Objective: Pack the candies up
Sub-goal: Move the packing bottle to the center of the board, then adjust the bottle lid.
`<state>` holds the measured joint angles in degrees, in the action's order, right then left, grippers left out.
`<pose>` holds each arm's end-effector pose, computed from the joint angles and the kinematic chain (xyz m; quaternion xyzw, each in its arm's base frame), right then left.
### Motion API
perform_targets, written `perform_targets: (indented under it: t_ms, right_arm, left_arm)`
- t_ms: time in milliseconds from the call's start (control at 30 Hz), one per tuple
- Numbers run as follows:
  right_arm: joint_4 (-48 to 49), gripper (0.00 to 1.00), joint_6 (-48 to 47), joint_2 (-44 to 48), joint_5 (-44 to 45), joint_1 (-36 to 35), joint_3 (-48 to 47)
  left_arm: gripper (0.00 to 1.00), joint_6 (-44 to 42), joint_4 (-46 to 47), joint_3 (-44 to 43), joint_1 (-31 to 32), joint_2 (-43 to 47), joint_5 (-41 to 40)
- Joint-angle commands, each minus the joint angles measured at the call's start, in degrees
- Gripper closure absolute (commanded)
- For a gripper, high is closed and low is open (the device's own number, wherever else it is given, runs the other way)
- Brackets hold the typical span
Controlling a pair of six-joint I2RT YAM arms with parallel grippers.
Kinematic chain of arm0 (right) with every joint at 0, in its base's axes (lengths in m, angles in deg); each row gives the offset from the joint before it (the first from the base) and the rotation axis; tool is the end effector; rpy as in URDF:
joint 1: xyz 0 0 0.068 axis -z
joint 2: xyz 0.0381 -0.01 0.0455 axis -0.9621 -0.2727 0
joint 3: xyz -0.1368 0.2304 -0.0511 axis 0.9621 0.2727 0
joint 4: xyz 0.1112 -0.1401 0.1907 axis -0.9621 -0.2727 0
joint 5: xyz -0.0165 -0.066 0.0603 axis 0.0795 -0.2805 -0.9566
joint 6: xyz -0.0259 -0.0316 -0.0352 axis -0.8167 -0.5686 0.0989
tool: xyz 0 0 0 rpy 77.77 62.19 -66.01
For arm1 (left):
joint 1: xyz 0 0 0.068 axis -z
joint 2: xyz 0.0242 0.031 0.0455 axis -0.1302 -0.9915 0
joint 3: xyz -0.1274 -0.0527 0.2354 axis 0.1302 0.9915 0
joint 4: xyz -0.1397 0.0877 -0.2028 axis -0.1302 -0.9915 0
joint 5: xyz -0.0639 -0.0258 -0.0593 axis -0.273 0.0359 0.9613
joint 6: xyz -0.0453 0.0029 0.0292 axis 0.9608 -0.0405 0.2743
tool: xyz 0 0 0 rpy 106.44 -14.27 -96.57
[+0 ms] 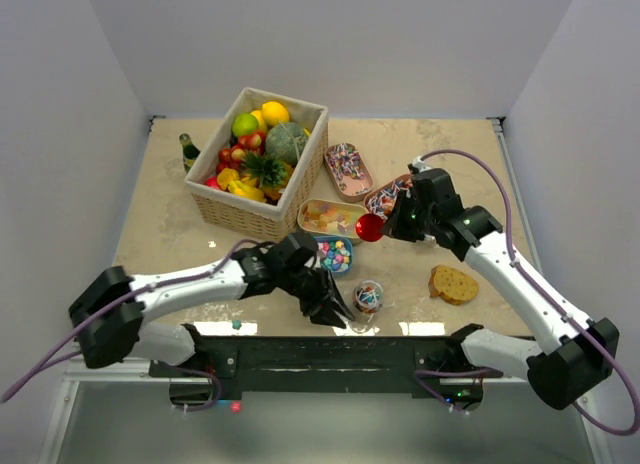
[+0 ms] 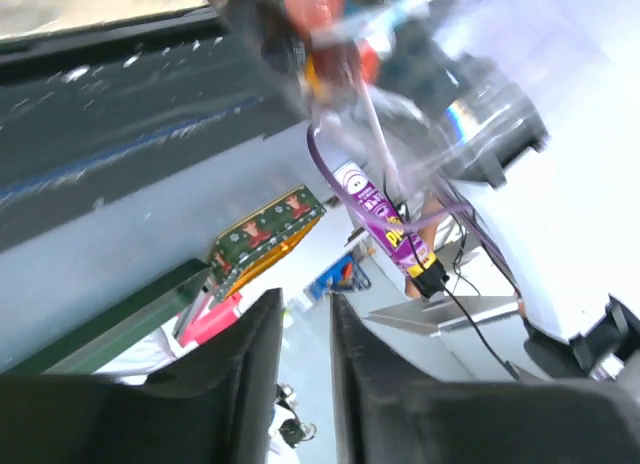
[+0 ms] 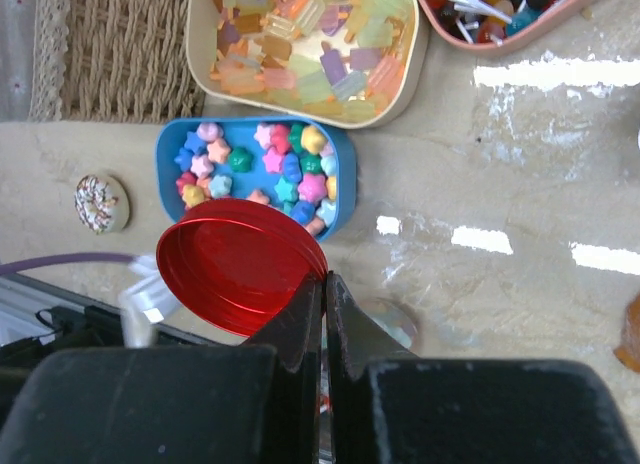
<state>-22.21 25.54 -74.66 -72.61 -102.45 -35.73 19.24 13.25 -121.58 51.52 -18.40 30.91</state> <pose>0.2010 0.1099 0.3179 0.0603 0.9190 0.2258 0.3175 0.1273 -0.2524 0.1988 0.1744 -0.8770 0.3984 0.2044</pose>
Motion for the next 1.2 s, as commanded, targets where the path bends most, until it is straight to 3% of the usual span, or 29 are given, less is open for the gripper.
perform_targets:
  t_ms: [0, 33, 100, 133, 300, 433, 533, 667, 700, 900, 1100, 1167]
  right_arm:
    - [6.75, 1.0, -2.45, -3.98, -3.35, 1.81, -3.62]
    - [7.63, 1.0, -2.63, -4.6, -3.89, 2.6, -3.97]
    - [9.39, 1.0, -3.15, -6.63, -5.03, 3.05, -5.72]
    - [9.49, 1.0, -4.03, -7.24, -5.03, 3.05, -6.52]
    - [10.54, 1.0, -7.2, -10.23, -6.61, 3.13, -10.39]
    - [11.24, 1.0, -9.83, -10.59, -6.7, 3.14, -10.92]
    - [11.07, 1.0, -11.24, -10.94, -7.93, 3.05, -11.7]
    - [10.28, 1.0, -11.86, -10.33, -8.72, 3.05, -13.03]
    - [10.36, 1.0, -11.68, -10.24, -8.81, 3.05, -13.29]
    - [8.96, 1.0, -11.51, -10.76, -13.02, 3.05, -15.14]
    - [9.57, 1.0, -12.38, -10.24, -14.26, 3.05, -14.61]
    - [9.84, 1.0, -12.56, -10.06, -14.18, 3.14, -14.17]
  left_arm:
    - [0.59, -4.82, -19.53, -1.89, -6.08, 11.67, -1.41]
    - [0.47, -4.3, -20.84, -2.33, -8.01, 13.1, -2.73]
    - [0.36, -5.6, -19.8, -4.25, -9.6, 15.82, -8.07]
    - [0.26, -8.48, -19.45, -5.31, -11.35, 16.1, -10.19]
    - [0.17, -25.97, -16.02, -17.84, -17.16, 9.63, -19.23]
    - [0.0, -43.09, -20.66, -31.93, -18.05, 1.7, -28.21]
    - [0.0, -50.32, -20.33, -39.32, -18.13, -2.61, -33.41]
    - [0.0, -55.97, -17.78, -43.2, -18.31, -6.39, -32.72]
    - [0.01, -57.02, -17.17, -43.29, -18.22, -6.74, -32.28]
    - [0.31, -63.7, -13.12, -40.84, -18.31, -7.01, -29.73]
    - [0.74, -67.66, -11.72, -41.27, -18.31, -8.24, -25.87]
    - [0.8, -68.1, -11.71, -41.18, -18.31, -8.59, -24.98]
